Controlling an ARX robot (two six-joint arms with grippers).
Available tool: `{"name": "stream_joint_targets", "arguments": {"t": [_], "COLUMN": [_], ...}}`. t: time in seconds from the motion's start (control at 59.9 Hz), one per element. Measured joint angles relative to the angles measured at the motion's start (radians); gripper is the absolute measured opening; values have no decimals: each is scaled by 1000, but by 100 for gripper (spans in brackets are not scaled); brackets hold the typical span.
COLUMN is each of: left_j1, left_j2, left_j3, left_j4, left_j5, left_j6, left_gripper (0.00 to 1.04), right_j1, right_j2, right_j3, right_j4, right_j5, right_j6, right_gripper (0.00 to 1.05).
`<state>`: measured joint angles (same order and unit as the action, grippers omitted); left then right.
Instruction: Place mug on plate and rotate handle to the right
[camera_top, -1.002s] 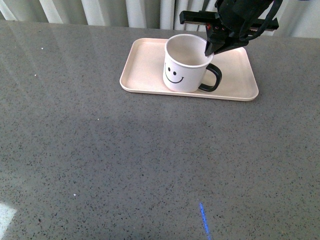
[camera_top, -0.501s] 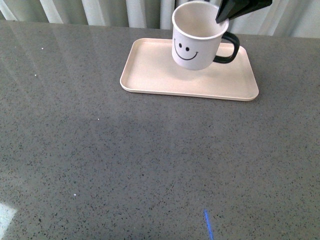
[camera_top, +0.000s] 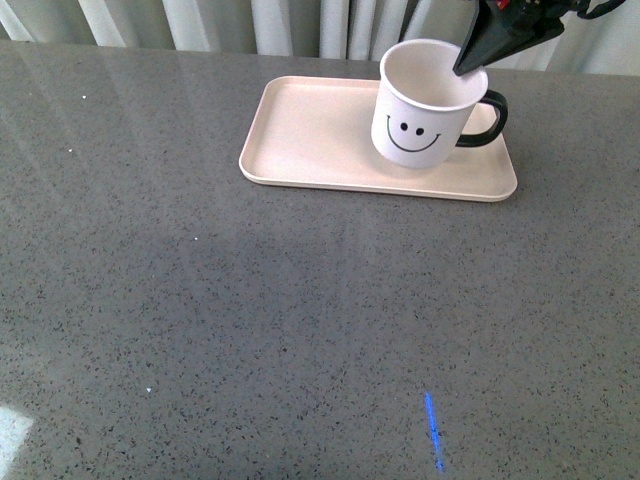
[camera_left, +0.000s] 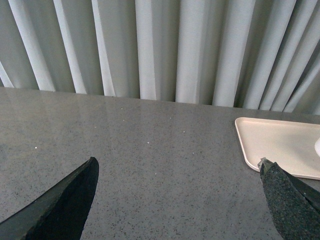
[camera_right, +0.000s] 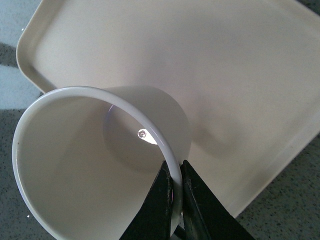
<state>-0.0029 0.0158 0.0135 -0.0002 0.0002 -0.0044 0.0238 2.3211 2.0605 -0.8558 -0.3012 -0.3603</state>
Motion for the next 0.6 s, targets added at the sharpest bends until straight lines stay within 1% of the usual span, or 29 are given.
{"name": "stream_joint_targets", "arguments": {"t": [0.25, 0.601], "left_j1": [0, 0], "left_j2": [0, 0], "left_j3": [0, 0], "left_j4": [0, 0], "left_j5": [0, 0], "left_j6": [0, 0], "left_gripper": [96, 96], "right_j1": [2, 6], "right_j2": [31, 85], "right_j3": [50, 105], "right_j4": [-19, -46], "right_j5": [-13, -13], "right_j6": [-47, -64], "right_gripper": [2, 2]}}
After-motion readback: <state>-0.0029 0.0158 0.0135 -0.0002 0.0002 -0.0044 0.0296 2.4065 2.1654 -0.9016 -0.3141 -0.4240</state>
